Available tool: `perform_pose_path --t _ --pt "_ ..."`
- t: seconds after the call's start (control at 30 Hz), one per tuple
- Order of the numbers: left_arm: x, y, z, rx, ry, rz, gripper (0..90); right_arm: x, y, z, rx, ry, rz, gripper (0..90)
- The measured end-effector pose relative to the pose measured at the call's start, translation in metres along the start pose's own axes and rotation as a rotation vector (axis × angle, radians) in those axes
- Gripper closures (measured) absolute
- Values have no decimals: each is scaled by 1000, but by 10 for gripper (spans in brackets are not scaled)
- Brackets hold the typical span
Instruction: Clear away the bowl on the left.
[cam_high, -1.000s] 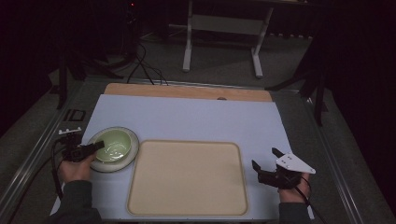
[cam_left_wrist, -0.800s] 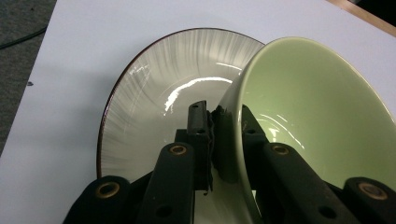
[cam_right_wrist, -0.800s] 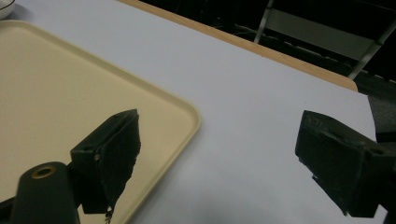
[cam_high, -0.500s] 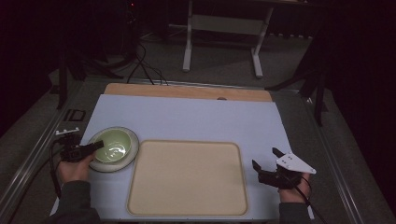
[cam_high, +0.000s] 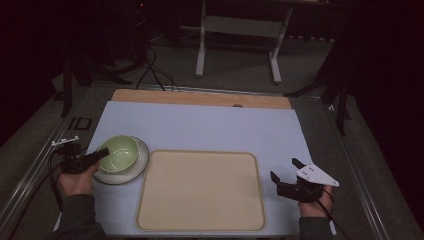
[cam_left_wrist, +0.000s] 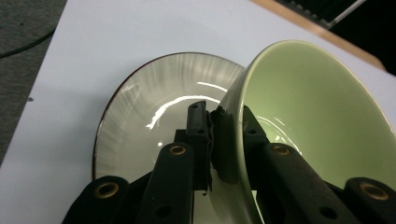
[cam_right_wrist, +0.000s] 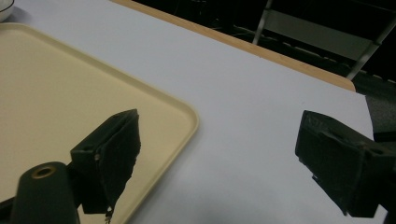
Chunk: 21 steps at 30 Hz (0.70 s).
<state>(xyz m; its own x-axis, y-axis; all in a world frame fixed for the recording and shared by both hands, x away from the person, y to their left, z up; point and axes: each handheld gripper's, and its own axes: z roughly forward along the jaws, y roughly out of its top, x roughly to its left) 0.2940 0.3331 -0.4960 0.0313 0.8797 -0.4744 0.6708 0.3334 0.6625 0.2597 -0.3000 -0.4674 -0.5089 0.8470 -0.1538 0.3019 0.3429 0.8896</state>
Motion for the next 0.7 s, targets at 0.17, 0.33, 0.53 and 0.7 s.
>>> perform_pose_path --t 0.17,0.33,0.53,0.7 --pt "-3 2 -4 -18 -9 4 808 0 0 0 -2 0 0 136" --pt "-9 4 -8 -34 -12 26 805 0 0 0 -4 1 0 136" --pt "-13 5 -12 -49 -16 42 804 0 0 -1 -4 -1 2 137" --pt "-17 6 -14 -61 -24 47 804 0 0 -1 -5 -2 1 136"
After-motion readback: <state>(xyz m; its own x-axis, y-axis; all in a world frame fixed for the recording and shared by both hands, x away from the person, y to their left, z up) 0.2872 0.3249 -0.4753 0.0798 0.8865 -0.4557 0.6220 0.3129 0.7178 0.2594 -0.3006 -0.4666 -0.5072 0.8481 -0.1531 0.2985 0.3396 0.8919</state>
